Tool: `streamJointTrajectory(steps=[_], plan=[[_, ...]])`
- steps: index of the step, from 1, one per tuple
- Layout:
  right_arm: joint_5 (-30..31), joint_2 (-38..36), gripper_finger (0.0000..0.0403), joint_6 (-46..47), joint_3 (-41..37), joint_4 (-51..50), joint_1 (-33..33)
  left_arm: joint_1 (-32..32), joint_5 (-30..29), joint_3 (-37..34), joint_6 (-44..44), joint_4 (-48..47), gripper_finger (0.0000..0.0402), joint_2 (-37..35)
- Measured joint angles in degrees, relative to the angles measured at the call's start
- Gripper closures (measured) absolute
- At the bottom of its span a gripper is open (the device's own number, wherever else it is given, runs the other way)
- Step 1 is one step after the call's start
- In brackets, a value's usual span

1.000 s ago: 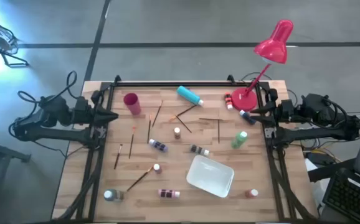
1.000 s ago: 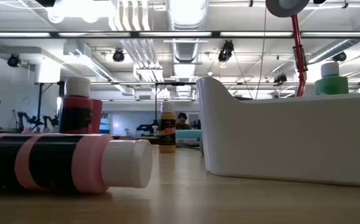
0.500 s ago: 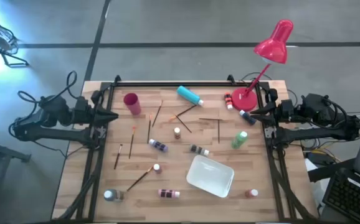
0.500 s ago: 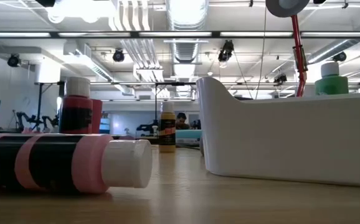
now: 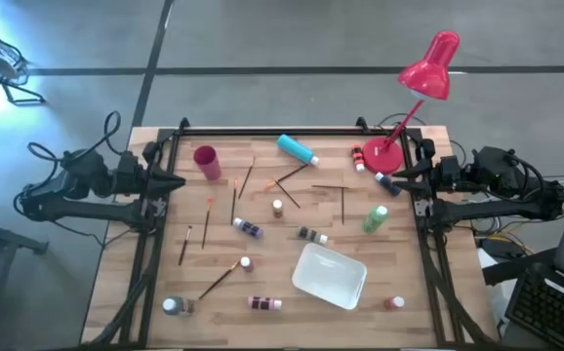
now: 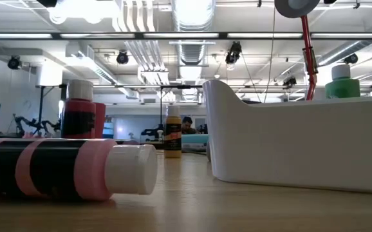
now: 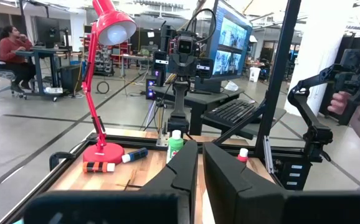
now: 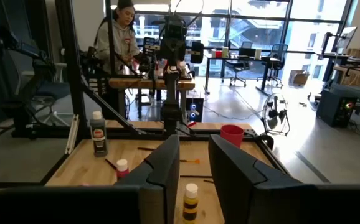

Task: Pick & Place Paint Supplies
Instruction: Put the orange paintbrush into the pink cup

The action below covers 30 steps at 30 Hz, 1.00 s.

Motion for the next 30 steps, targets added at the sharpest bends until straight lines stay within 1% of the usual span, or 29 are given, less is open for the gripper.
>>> streamJointTrajectory(steps=[6, 9, 13, 17, 20, 22, 30], plan=[[0.1, 0.0, 0.03, -1.6, 0.0, 0.6, 0.0, 0.0, 0.0, 0.0, 0.0, 0.0, 0.0369, 0.0], [0.0, 0.0, 0.0293, -0.1, 0.0, 0.7, 0.0, 0.0, 0.0, 0.0, 0.0, 0.0, 0.0369, 0.0], [0.0, 0.7, 0.0285, 4.2, 0.0, 0.7, 0.0, 0.0, 0.0, 0.0, 0.0, 0.0, 0.0369, 0.0], [0.5, 2.3, 0.0277, 3.2, 0.0, 3.4, 0.0, 0.0, 0.0, 0.0, 0.0, 0.0, 0.0369, 0.0], [4.5, 4.8, 0.0272, 3.7, 0.0, 7.5, 0.0, 0.0, 0.0, 0.0, 0.0, 0.0, 0.0369, 0.0], [6.6, 6.9, 0.0267, 3.9, 0.2, 8.0, 0.0, 0.0, 0.0, 0.0, 0.0, 0.0, 0.0369, 0.0], [13.1, 16.6, 0.0246, -0.1, 5.0, -0.3, 0.0, 0.0, 0.0, 0.0, 0.0, 0.0, 0.0369, 0.0]])
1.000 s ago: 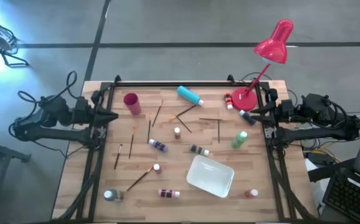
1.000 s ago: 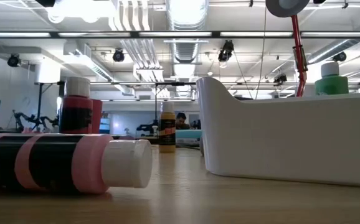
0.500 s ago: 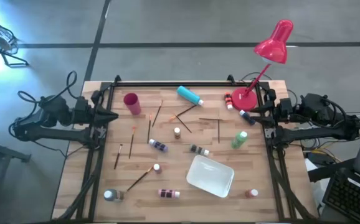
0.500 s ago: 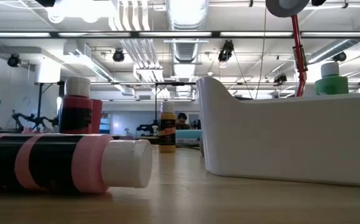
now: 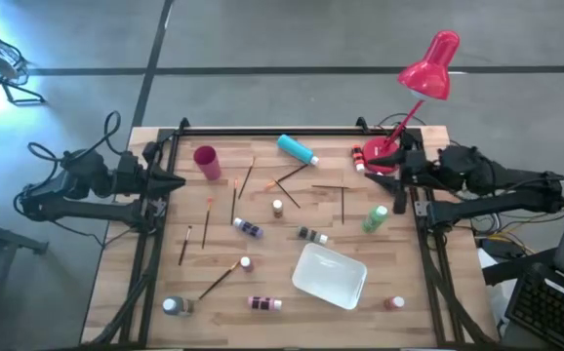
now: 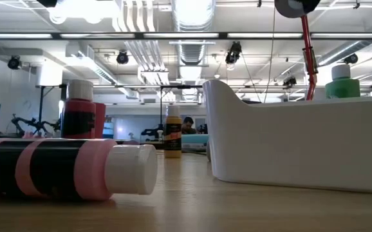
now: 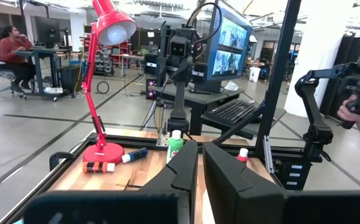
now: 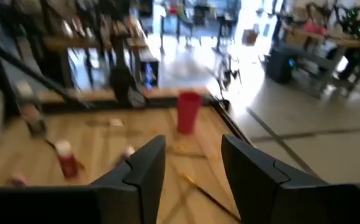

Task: Pick & Place Paint Supplies
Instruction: Put the orange paintbrush into the pink cup

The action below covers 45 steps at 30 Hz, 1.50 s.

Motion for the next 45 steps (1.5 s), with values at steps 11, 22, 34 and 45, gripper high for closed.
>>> streamJointTrajectory(steps=[11, 22, 34, 45], plan=[[2.4, 15.0, 0.0257, 4.1, 9.7, -23.0, 0.0, 0.0, 0.0, 0.0, 0.0, 0.0, 0.0369, 0.0], [1.9, 32.4, 0.0258, 9.0, 22.4, -39.7, -6.4, 0.0, 0.0, 0.0, 0.0, 0.0, 0.0369, 0.0], [1.4, 44.8, 0.022, 6.8, 23.9, -46.2, -12.9, 0.0, 0.0, 0.0, 0.0, 0.0, 0.0369, 0.0], [-1.9, 46.5, 0.0237, 1.3, 17.2, -40.0, -17.4, 0.0, 0.0, 0.0, 0.0, 0.0, 0.0369, 0.0]])
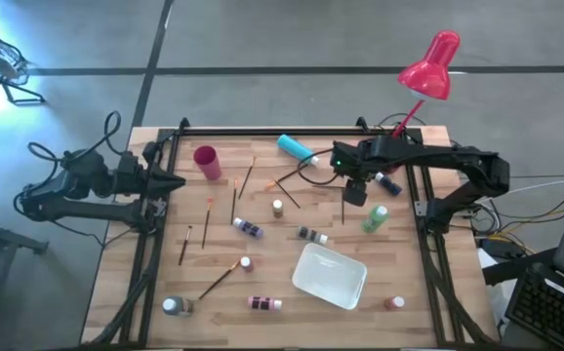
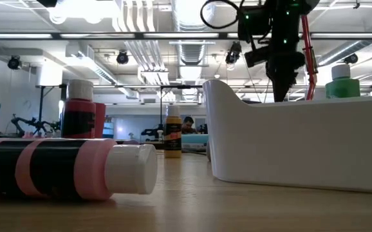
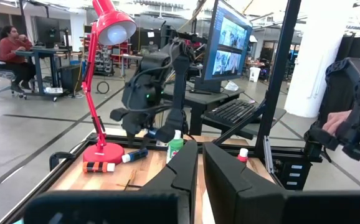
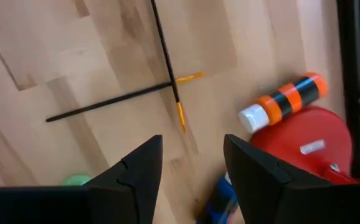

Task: Pick & Place Paint Supplies
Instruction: Put the orange paintbrush into the pink cup

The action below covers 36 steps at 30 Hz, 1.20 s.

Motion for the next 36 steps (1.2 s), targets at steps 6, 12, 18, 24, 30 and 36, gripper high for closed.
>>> streamJointTrajectory(steps=[6, 12, 18, 24, 30, 36], plan=[[-4.3, -1.3, 0.0249, -2.9, -6.8, 6.9, -1.4, 0.0, 0.0, 0.0, 0.0, 0.0, 0.0369, 0.0], [-4.3, -1.3, 0.0252, -5.0, -11.6, 11.5, -2.3, 0.0, 0.0, 0.0, 0.0, 0.0, 0.0369, 0.0], [-4.2, -1.3, 0.0237, -6.9, -15.0, 15.4, -4.4, 0.0, 0.0, 0.0, 0.0, 0.0, 0.0369, 0.0], [-4.3, -1.3, 0.0225, -8.1, -16.2, 18.3, -7.5, 0.0, 0.0, 0.0, 0.0, 0.0, 0.0369, 0.0], [-6.5, -1.3, 0.0228, -7.7, -17.1, 18.8, -8.9, 0.0, 0.0, 0.0, 0.0, 0.0, 0.0369, 0.0], [-7.0, -1.3, 0.0243, -8.5, -18.4, 20.6, -8.9, 0.0, 0.0, 0.0, 0.0, 0.0, 0.0369, 0.0]])
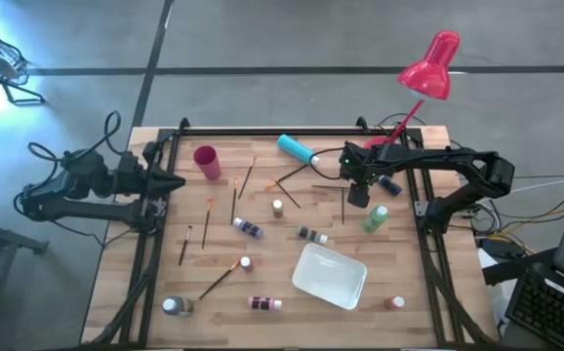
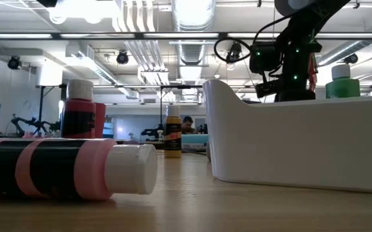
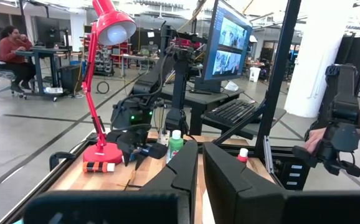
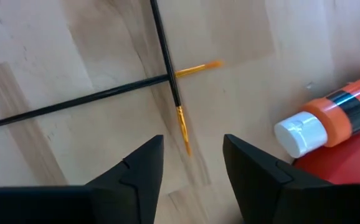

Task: Pick & Place Paint Supplies
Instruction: Put the orange paintbrush into the pink cup

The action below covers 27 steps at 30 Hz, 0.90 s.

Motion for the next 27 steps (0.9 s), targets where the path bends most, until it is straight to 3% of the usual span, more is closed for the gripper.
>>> streamJointTrajectory(steps=[8, 20, 27], plan=[[-0.6, 1.5, 0.0249, -0.2, -1.1, 1.8, -0.3, 0.0, 0.0, 0.0, 0.0, 0.0, 0.0369, 0.0], [-1.0, 9.6, 0.0218, -1.6, -0.8, 3.7, -0.4, 0.1, 0.0, 0.0, 0.0, 0.0, 0.0369, 0.0], [-0.4, 8.4, 0.0267, -1.2, -1.0, 3.6, -0.6, 0.0, 0.0, 0.0, 0.0, 0.0, 0.0369, 0.0]])
